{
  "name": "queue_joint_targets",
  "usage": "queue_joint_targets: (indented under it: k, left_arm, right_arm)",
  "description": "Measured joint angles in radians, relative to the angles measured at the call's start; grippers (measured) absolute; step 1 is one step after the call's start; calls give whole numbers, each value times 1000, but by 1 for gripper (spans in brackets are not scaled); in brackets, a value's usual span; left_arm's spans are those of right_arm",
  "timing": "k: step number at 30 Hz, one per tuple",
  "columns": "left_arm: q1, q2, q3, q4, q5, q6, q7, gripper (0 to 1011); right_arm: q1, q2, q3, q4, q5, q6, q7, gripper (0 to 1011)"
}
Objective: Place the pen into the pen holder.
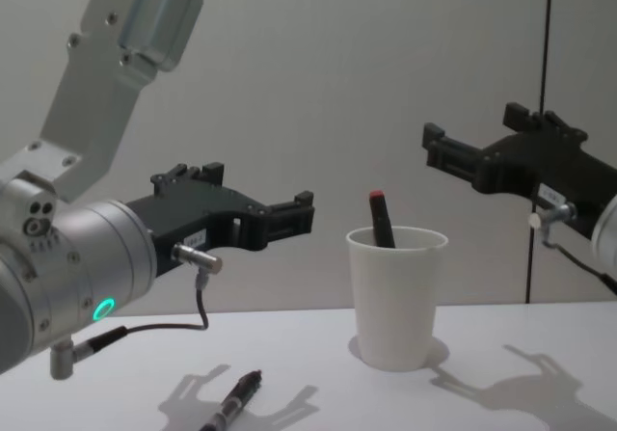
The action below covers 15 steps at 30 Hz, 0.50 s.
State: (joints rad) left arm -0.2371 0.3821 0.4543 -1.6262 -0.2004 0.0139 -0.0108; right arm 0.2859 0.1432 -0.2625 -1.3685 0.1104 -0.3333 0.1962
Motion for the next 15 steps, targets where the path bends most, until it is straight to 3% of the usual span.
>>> queue_joint_targets:
  k: [7, 15]
  left_arm:
    - [0, 0, 0, 0, 0, 0, 0, 1001]
    - [0, 0, 0, 0, 0, 0, 0, 1001]
  right_arm:
    - [-31, 20, 4, -42, 19, 38, -13, 1002]
    - [-106, 69, 13, -141, 63, 130, -46, 1001]
